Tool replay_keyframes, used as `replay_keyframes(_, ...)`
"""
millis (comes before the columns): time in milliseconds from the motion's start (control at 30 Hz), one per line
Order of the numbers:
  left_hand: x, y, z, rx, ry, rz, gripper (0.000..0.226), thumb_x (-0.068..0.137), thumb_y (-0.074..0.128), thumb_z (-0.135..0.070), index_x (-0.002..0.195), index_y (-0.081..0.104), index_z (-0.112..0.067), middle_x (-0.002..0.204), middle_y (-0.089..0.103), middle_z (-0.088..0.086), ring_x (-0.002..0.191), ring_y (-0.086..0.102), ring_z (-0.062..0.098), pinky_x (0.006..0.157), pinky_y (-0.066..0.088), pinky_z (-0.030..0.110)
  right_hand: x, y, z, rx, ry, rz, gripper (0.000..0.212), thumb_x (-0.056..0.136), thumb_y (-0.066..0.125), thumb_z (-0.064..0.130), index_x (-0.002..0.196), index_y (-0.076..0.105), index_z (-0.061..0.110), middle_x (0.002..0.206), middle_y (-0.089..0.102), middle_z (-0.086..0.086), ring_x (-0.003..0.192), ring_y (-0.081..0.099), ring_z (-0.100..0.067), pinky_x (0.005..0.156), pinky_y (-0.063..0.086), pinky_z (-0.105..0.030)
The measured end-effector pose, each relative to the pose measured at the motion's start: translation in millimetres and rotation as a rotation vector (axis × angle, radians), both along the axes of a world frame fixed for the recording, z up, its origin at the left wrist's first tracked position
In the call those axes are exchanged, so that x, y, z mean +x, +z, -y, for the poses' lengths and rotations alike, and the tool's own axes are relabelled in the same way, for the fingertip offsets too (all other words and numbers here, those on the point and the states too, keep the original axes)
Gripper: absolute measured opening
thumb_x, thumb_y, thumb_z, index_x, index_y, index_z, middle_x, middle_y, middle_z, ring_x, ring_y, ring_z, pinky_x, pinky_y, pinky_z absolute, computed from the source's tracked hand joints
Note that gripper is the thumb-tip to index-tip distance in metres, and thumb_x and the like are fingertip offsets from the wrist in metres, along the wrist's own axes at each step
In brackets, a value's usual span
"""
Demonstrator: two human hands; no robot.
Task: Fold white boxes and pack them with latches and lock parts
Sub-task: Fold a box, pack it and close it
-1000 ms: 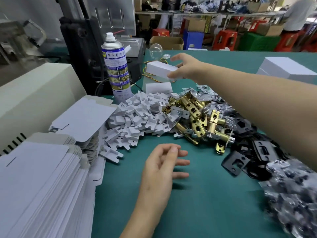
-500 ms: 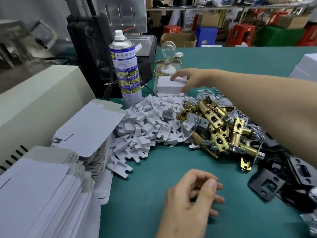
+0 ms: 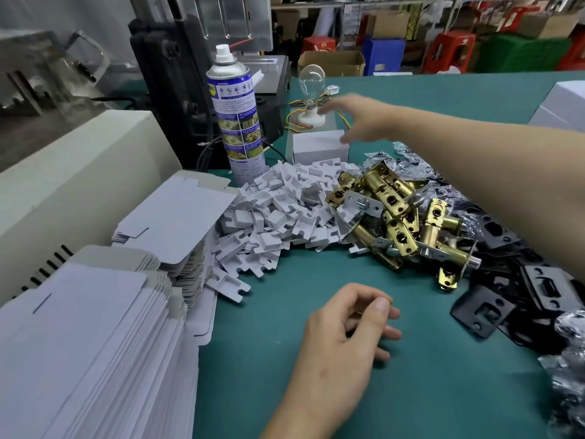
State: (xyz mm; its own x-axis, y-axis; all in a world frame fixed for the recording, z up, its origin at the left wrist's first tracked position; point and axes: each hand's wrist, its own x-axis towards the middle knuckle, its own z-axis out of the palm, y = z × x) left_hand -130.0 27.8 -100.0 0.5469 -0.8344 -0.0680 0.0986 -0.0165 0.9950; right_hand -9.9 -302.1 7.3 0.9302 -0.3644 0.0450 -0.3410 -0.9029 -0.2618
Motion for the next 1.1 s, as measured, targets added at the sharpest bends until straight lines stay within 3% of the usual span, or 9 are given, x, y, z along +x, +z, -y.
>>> replay_keyframes(100, 0.2, -1.6, -0.9, 0.021, -0.006, 0.031, 0.013, 0.099, 0.059, -0.032, 0.100, 0.071, -0.025, 0.101, 0.078, -0.004, 0.090, 0.076, 0.013, 0.068, 0.063, 0.031, -6.5, 22.0, -43.0, -0.084, 0.108, 0.259, 0.044, 0.093, 0.072, 0.018, 0.135, 0.060, 0.011, 0.131, 0.063, -0.011, 0.120, 0.059, -0.026, 0.105, 0.045, -0.040)
replay_keyframes(167, 0.7, -3.6, -0.7, 0.034, -0.015, 0.054, 0.011, 0.104, 0.060, -0.024, 0.101, 0.070, -0.025, 0.102, 0.078, -0.003, 0.089, 0.076, 0.013, 0.067, 0.063, 0.032, -15.2, 26.1, -94.5, -0.091, 0.297, 0.311, 0.036, 0.093, 0.075, 0.027, 0.124, 0.066, 0.012, 0.118, 0.067, -0.005, 0.107, 0.062, -0.019, 0.098, 0.051, -0.037)
replay_keyframes(333, 4.3, -8.7, 1.2, 0.059, -0.004, 0.027, 0.008, 0.096, 0.062, -0.021, 0.096, 0.070, -0.025, 0.097, 0.078, 0.002, 0.083, 0.076, 0.015, 0.062, 0.058, 0.028, -21.7, -2.0, -201.3, -0.275, 0.658, 0.138, 0.045, 0.095, 0.071, 0.034, 0.137, 0.061, 0.023, 0.137, 0.061, 0.002, 0.125, 0.056, -0.018, 0.096, 0.046, -0.035)
replay_keyframes(433, 8.2, -13.1, 1.4, 0.070, -0.034, 0.038, 0.013, 0.100, 0.059, -0.013, 0.097, 0.068, -0.022, 0.094, 0.077, -0.002, 0.083, 0.076, 0.014, 0.064, 0.058, 0.029, -11.5, -12.3, -224.5, -0.360, 0.608, 0.119, 0.051, 0.099, 0.065, 0.033, 0.148, 0.052, 0.031, 0.147, 0.057, 0.009, 0.133, 0.054, -0.016, 0.098, 0.045, -0.031)
replay_keyframes(533, 9.3, -13.2, 1.7, 0.066, -0.035, 0.040, 0.011, 0.094, 0.059, -0.016, 0.101, 0.066, -0.012, 0.086, 0.075, -0.006, 0.081, 0.075, 0.013, 0.063, 0.059, 0.028, -10.2, -15.2, -237.6, -0.424, 0.549, 0.121, 0.038, 0.101, 0.056, 0.024, 0.137, 0.057, 0.037, 0.125, 0.066, 0.010, 0.113, 0.063, -0.020, 0.076, 0.046, -0.031)
replay_keyframes(600, 10.2, -13.0, 1.7, 0.073, -0.034, 0.047, 0.024, 0.085, 0.055, -0.022, 0.102, 0.067, -0.010, 0.088, 0.075, 0.000, 0.079, 0.074, 0.011, 0.062, 0.059, 0.028, -12.5, -17.9, -244.4, -0.472, 0.537, 0.138, 0.035, 0.101, 0.049, 0.018, 0.128, 0.060, 0.037, 0.112, 0.067, 0.009, 0.100, 0.064, -0.020, 0.065, 0.039, -0.031)
replay_keyframes(767, 11.9, -8.9, -0.4, 0.082, -0.026, 0.079, 0.026, 0.083, 0.051, -0.024, 0.100, 0.067, -0.014, 0.094, 0.073, 0.010, 0.078, 0.075, 0.012, 0.067, 0.064, 0.036, -16.1, -19.1, -246.4, -0.547, 0.454, 0.252, 0.047, 0.097, 0.046, 0.011, 0.136, 0.057, 0.035, 0.117, 0.069, 0.007, 0.100, 0.066, -0.022, 0.064, 0.039, -0.033)
replay_keyframes(900, 13.2, -2.6, -2.3, 0.138, -0.028, 0.134, 0.033, 0.082, 0.050, -0.033, 0.101, 0.068, -0.013, 0.086, 0.076, 0.006, 0.076, 0.073, 0.033, 0.076, 0.062, 0.048, -15.5, -26.9, -246.7, -0.456, 0.305, 0.482, 0.030, 0.087, 0.052, 0.006, 0.108, 0.069, 0.018, 0.088, 0.070, 0.000, 0.082, 0.061, -0.026, 0.068, 0.044, -0.040)
replay_keyframes(1100, 12.9, 10.6, -8.2, 0.200, 0.036, 0.125, 0.036, 0.069, 0.043, -0.033, 0.087, 0.065, -0.011, 0.071, 0.071, -0.001, 0.057, 0.064, 0.015, 0.060, 0.056, 0.029, -20.4, -24.0, -256.8, -0.385, 0.272, 0.872, 0.019, 0.076, 0.070, -0.010, 0.083, 0.073, 0.007, 0.069, 0.065, -0.007, 0.068, 0.059, -0.030, 0.061, 0.043, -0.041)
